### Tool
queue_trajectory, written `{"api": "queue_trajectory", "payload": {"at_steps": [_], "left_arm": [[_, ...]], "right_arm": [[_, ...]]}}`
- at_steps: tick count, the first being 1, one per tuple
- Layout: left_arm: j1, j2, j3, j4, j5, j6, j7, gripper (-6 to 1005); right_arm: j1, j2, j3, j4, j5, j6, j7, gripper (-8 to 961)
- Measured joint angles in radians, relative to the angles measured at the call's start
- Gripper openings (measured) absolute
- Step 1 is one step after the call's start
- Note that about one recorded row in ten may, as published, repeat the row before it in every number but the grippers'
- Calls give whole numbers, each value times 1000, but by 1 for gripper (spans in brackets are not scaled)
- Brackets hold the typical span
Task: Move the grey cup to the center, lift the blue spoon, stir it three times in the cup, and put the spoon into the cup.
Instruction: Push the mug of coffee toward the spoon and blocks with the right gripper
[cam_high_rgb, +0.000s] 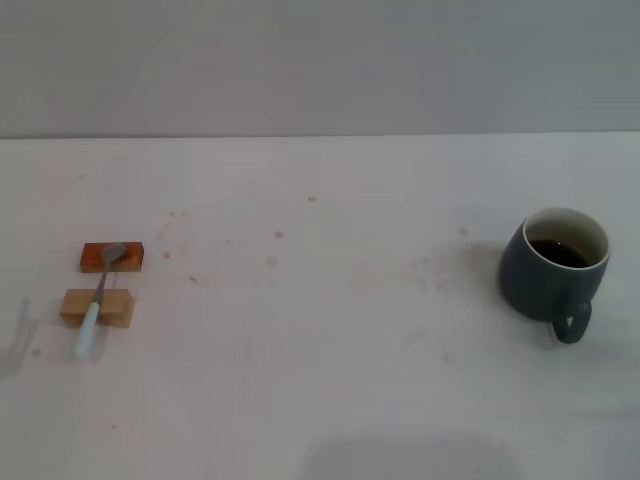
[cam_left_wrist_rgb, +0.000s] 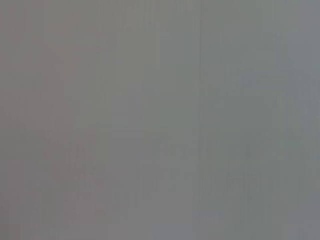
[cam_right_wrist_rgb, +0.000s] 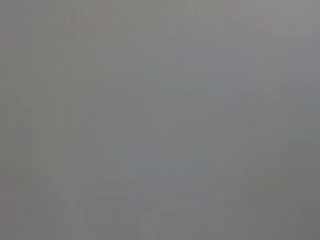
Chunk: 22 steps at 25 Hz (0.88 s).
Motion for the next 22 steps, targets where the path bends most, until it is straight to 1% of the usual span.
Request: {"api": "queue_trajectory", "payload": {"at_steps": [11, 15, 16, 18, 22], "left_arm": [[-11, 0, 0, 0, -3, -3, 0, 834], [-17, 0, 0, 0, -3, -7, 3, 834], [-17, 0, 0, 0, -3, -7, 4, 834], [-18, 0, 0, 0, -3, -7, 3, 834], [-18, 0, -2, 0, -3, -8, 5, 834]], "right_arm": [[2, 0, 9, -4, 11, 18, 0, -1], [18, -2, 23, -7, 99, 95, 0, -1], [29, -3, 23, -15, 120, 134, 0, -1], [34, -4, 23, -18, 123, 153, 0, -1], [68, -6, 25, -39, 125, 220, 0, -1]]}}
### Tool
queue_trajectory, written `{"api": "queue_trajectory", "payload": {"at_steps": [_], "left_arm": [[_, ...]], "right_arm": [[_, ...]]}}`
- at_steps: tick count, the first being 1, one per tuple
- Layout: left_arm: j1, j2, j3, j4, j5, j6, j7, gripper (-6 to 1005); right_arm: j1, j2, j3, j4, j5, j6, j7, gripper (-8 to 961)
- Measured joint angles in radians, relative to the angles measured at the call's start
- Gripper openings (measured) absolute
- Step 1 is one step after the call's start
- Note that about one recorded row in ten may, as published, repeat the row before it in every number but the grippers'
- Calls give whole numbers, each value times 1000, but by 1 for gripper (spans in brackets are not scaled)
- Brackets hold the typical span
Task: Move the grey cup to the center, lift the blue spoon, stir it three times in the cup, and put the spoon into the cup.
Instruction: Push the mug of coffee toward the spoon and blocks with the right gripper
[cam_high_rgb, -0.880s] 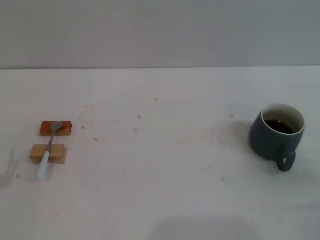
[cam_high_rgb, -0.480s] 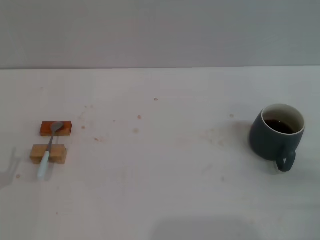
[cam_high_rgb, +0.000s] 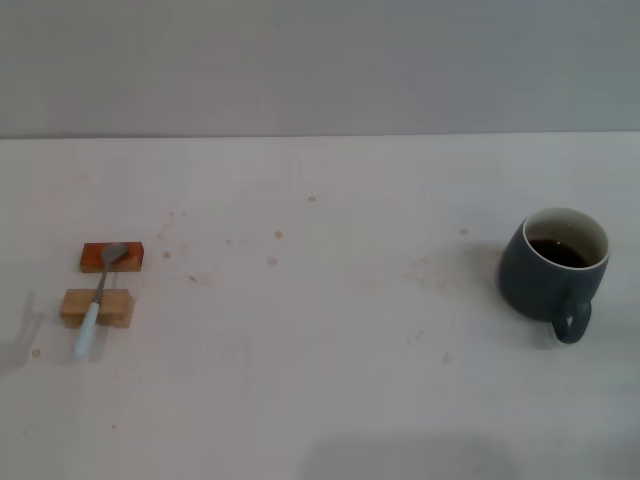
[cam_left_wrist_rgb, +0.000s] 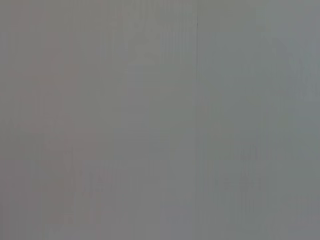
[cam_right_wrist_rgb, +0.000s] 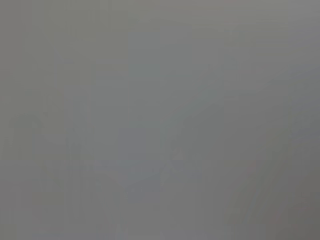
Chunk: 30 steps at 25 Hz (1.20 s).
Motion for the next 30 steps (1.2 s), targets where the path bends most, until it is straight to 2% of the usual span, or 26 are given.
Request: {"api": "queue_trajectory", "payload": {"at_steps": [12, 30], "left_arm": [[-9, 0, -6, 0, 0, -1, 0, 833], [-11, -2, -4, -9, 0, -2, 2, 834]], "right_arm": [[76, 0, -7, -17, -1, 185, 0, -1], [126, 5, -81, -4, -7, 300, -1, -1]]}}
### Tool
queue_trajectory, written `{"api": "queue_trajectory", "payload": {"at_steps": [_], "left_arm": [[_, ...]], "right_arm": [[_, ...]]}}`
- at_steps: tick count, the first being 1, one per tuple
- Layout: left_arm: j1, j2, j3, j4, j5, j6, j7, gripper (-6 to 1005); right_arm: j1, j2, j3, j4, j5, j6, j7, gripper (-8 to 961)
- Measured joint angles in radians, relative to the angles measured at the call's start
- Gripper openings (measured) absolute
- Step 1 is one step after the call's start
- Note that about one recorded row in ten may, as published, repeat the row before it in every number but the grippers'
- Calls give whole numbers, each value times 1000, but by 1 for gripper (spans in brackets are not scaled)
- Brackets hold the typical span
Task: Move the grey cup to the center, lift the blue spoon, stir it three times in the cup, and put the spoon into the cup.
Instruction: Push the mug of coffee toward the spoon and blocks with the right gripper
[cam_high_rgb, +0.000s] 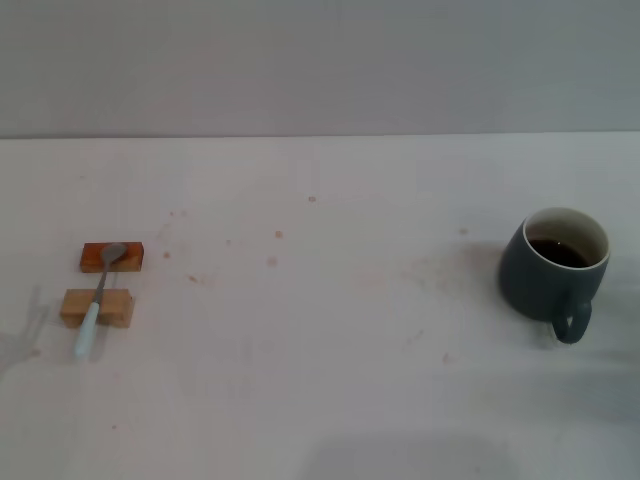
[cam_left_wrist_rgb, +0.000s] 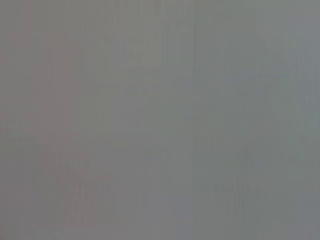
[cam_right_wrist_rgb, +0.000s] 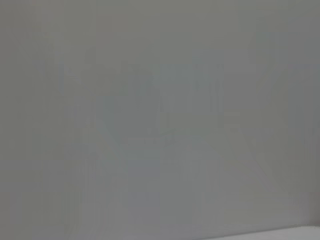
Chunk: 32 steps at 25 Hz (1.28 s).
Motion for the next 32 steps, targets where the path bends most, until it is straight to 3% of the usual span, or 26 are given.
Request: {"api": "queue_trajectory", "payload": {"at_steps": [32], "left_arm": [[1, 2, 2, 2, 0, 8, -1, 833]], "right_arm": [[8, 1, -133, 64, 0, 65, 0, -1]]}}
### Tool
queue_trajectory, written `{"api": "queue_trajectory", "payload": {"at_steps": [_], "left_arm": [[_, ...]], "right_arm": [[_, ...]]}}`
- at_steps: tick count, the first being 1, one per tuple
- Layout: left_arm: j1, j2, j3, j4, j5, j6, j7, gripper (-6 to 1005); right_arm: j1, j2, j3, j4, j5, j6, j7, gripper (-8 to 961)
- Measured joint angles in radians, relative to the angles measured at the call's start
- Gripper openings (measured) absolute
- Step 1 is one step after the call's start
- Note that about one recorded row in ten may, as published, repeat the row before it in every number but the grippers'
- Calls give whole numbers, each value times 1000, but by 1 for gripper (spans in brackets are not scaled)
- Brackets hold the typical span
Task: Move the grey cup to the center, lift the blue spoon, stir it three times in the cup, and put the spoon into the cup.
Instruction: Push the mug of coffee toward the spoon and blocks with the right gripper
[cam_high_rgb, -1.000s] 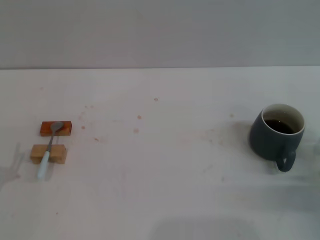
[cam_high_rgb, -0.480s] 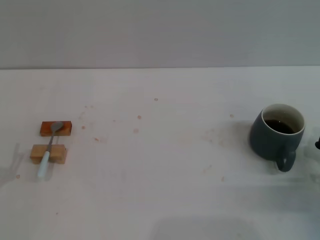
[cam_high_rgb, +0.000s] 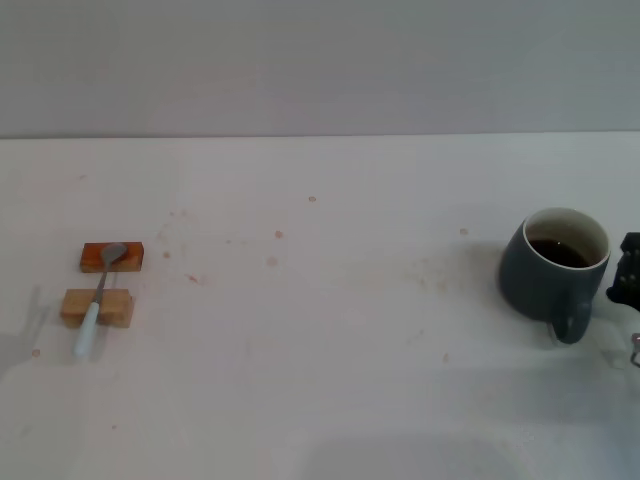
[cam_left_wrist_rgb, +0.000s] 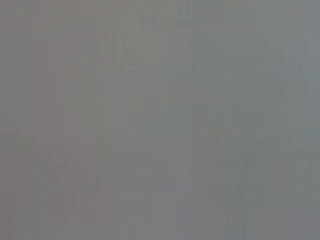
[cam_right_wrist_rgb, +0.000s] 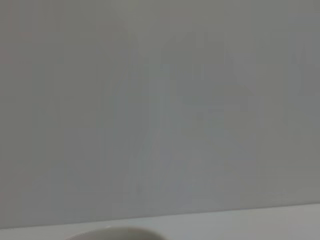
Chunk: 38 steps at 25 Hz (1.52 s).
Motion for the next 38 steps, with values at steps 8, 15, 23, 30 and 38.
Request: {"api": "queue_trajectory", "payload": {"at_steps": [8, 15, 23, 30, 38], "left_arm": [[-1, -1, 4, -1, 0, 0, -2, 833], [-4, -2, 4, -3, 0, 0, -3, 833], [-7, -2, 4, -3, 0, 0, -5, 833], [-10, -2, 4, -3, 0, 0, -5, 834], [-11, -2, 3, -3, 0, -3, -5, 834]], "right_arm": [[8, 0, -39, 11, 0, 8, 0, -1], [18, 0, -77, 29, 0, 18, 0, -1], [39, 1, -122, 58, 0, 24, 0, -1], [70, 2, -160, 76, 0, 56, 0, -1], [71, 1, -144, 68, 8, 58, 0, -1]]}}
